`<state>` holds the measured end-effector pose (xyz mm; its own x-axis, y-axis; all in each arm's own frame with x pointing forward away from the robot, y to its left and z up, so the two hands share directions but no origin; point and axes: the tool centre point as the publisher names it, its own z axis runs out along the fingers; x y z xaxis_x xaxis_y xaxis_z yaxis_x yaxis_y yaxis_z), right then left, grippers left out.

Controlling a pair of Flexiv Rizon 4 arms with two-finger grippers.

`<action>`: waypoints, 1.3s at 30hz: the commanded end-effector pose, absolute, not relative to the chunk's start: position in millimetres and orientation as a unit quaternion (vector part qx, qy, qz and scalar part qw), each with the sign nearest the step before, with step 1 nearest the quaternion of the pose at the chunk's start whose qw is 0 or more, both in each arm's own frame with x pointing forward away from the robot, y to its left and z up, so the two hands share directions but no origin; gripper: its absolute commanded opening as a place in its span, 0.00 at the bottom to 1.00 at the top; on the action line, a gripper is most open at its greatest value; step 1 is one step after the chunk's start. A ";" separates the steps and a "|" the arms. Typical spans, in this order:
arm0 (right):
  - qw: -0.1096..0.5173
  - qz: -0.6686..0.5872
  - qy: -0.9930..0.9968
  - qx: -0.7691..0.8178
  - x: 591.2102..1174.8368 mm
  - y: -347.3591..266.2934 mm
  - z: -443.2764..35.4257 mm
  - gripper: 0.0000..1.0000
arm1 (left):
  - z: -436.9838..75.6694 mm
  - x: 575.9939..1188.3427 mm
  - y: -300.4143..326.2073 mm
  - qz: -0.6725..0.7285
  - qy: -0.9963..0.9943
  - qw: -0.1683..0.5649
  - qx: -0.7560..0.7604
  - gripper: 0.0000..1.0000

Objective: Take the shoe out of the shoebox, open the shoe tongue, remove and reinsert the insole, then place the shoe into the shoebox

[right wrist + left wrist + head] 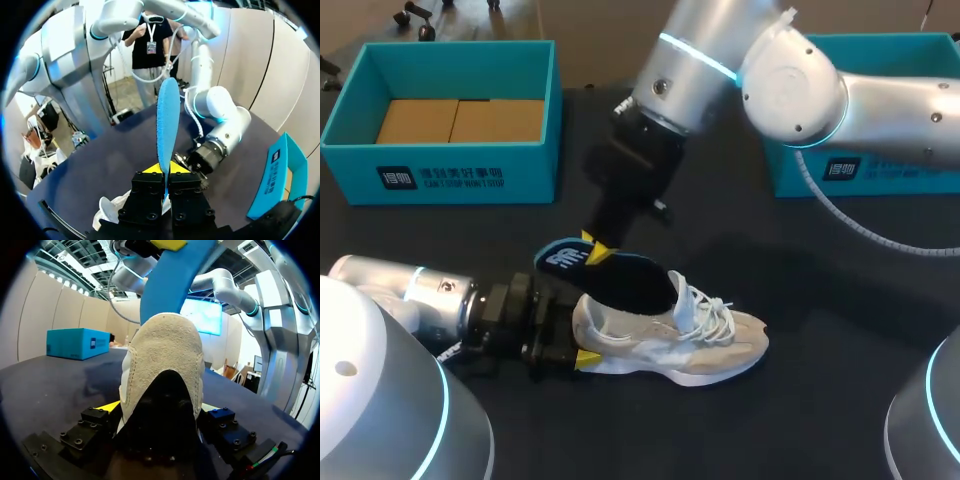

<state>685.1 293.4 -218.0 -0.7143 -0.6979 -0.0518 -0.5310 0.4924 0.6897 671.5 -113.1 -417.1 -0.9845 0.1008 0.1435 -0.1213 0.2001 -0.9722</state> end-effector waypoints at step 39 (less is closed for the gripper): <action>0.008 -0.444 -0.842 0.305 697.2 270.7 -73.0 0.00 | -417.2 670.9 -113.5 0.632 -0.770 0.087 0.007 0.00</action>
<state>701.3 281.4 -74.9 -0.8079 -0.5347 -0.2478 -0.5072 0.4167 0.7544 671.6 -113.1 -417.2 -0.9845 0.1007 0.1436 -0.1213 0.2002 -0.9722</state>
